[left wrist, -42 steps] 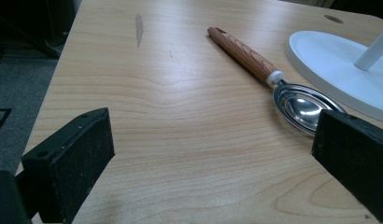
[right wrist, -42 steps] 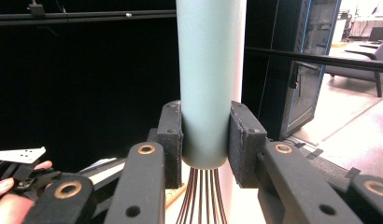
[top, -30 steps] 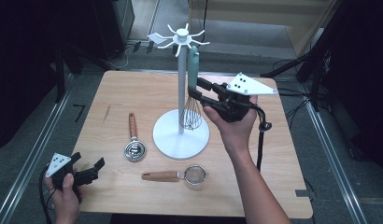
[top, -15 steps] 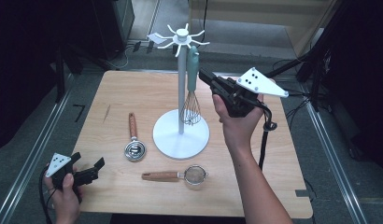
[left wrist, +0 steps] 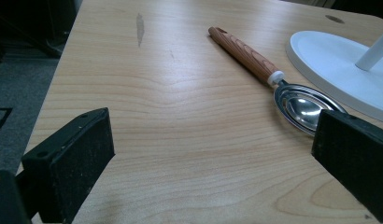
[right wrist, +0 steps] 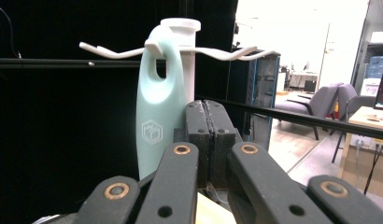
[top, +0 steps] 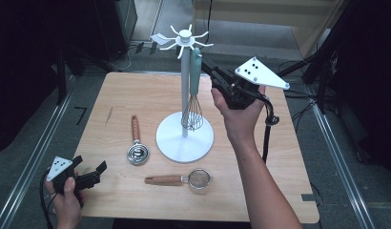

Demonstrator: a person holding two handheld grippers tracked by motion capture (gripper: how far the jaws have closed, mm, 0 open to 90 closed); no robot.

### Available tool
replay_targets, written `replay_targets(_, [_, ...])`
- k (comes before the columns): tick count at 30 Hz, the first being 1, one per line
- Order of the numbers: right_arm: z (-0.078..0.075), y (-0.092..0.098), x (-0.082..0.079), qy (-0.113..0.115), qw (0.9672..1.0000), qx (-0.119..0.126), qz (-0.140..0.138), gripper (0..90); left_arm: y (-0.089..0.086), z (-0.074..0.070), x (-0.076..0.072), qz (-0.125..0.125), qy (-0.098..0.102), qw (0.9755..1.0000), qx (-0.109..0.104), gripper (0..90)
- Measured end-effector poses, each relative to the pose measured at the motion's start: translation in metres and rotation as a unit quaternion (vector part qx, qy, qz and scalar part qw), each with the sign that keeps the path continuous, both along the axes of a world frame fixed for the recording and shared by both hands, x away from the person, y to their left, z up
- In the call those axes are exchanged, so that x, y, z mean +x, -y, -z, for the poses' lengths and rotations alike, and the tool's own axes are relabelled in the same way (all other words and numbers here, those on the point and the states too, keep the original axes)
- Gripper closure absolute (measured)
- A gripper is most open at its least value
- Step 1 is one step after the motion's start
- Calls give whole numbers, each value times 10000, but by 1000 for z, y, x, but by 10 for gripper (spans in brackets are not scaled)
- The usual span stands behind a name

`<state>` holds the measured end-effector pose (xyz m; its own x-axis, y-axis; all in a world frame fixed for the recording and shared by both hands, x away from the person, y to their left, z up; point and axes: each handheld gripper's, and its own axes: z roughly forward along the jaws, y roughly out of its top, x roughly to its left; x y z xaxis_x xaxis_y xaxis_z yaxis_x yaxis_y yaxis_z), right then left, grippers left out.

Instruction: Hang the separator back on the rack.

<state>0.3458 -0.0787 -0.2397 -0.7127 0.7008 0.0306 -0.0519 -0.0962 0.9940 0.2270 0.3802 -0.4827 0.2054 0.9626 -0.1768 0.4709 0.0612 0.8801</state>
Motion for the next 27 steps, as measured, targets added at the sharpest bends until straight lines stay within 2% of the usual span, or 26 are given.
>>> replay_targets(10, [-4, -7, -8, 117, 9998, -54, -124, 900, 0, 0, 0, 3, 0, 10000, 8, 0])
replay_targets(15, [-4, -12, -11, 65, 9999, -39, -151, 900, 0, 0, 0, 10, -10, 10000, 21, 0])
replay_targets(27, [-4, -21, -16, 104, 9996, -88, -249, 900, 1, 0, 0, 9, -13, 10000, 25, 0])
